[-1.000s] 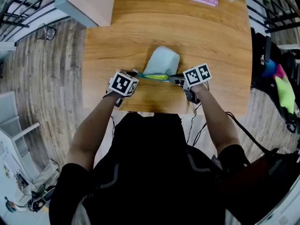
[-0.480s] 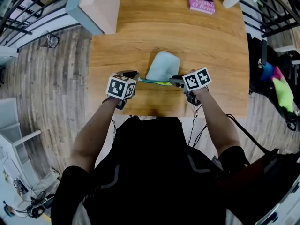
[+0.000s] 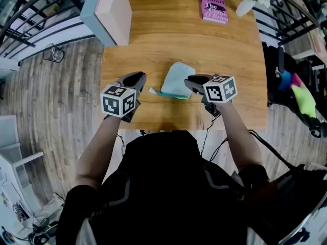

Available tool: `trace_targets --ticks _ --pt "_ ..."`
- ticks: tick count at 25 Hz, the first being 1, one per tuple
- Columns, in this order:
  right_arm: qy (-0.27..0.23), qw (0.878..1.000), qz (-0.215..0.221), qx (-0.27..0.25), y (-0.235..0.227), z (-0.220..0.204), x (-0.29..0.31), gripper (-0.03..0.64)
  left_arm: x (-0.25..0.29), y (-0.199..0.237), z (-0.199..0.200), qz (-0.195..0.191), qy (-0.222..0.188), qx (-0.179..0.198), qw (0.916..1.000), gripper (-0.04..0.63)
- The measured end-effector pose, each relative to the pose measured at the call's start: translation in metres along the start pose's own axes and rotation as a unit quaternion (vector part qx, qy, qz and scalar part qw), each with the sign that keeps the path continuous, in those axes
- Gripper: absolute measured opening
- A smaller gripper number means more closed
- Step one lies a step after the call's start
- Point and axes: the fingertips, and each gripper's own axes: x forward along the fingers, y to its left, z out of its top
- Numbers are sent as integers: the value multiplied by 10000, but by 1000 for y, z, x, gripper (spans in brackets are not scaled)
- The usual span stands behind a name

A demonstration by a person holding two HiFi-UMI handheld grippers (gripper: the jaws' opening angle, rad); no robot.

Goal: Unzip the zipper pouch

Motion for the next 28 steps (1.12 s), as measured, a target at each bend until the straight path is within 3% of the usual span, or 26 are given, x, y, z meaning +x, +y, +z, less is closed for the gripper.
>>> trace_targets --ticks 5,9,15,18,20,24,28 --pt "-872 9935 -393 -622 21 63 -48 86 -33 0 43 154 -595 379 9974 35" --pt "-1493 9808 -718 -1029 41 106 -90 73 -63 -2 81 247 -1117 480 9923 35" --pt "-2435 9517 -1182 -1450 80 157 -158 37 -116 -1 135 850 -1948 699 9746 34" --pt "-2686 9358 -1485 -1736 93 172 -183 34 -136 -4 152 943 -2203 799 9676 34" --pt "-2811 9287 -1608 -1808 98 177 -198 11 -146 -5 159 961 -2291 670 9663 32" --pt "-3076 9227 -1564 -1717 110 182 -215 9 -162 -5 168 883 -2551 402 9620 29" --pt "-3118 9146 -1763 -1876 116 184 -219 9 -171 -6 176 919 -2659 457 9585 29"
